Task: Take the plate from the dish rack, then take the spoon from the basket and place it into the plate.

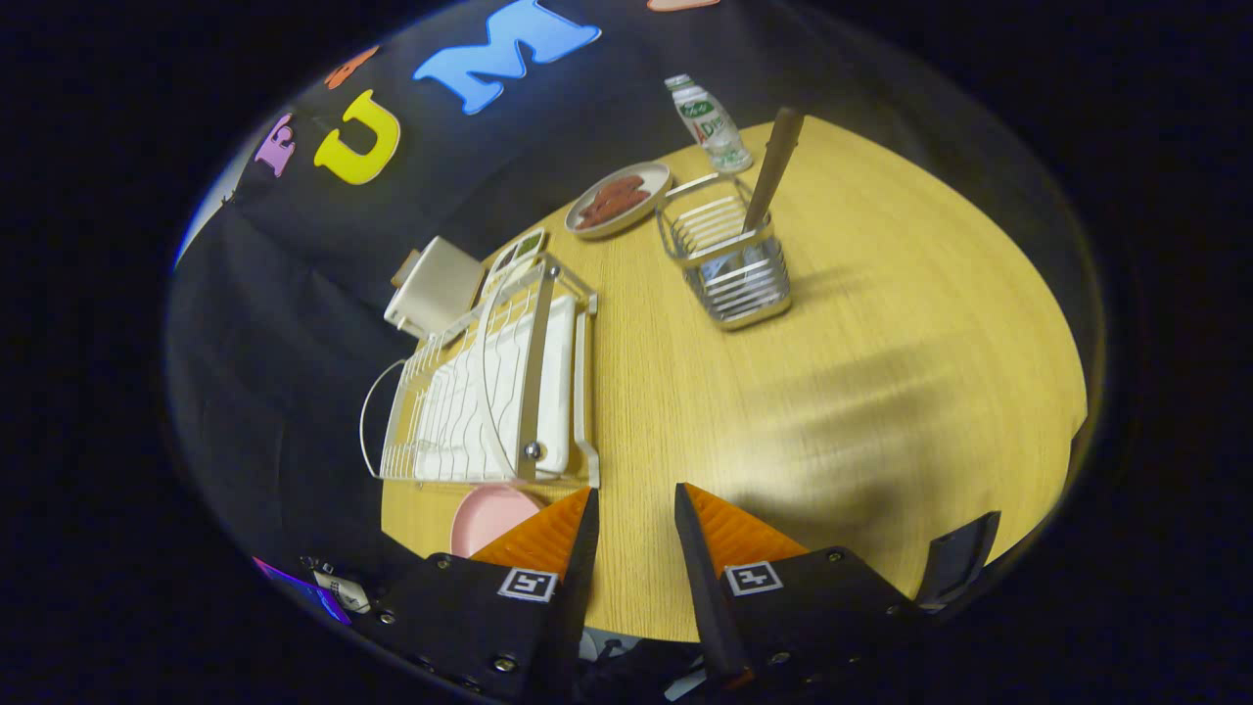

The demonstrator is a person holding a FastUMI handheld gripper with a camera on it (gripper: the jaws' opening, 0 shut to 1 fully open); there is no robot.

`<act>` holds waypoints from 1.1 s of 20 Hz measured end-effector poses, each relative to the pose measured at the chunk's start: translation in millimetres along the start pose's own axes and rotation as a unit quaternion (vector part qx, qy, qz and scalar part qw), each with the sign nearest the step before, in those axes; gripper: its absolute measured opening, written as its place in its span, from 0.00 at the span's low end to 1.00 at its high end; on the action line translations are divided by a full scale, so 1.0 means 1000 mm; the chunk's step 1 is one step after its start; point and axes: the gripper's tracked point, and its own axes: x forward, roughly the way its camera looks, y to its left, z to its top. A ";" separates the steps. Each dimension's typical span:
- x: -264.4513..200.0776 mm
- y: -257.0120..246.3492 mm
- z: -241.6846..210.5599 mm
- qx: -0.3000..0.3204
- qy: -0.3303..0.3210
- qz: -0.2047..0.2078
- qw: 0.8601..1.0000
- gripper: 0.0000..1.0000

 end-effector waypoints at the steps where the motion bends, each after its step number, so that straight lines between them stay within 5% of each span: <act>1: 0.000 -0.001 0.017 0.004 -0.030 -0.009 0.999 0.48; 9: -0.015 -0.035 0.115 0.063 -0.183 -0.078 0.978 0.48; 22: 0.023 -0.072 0.169 0.152 -0.215 -0.115 0.958 0.45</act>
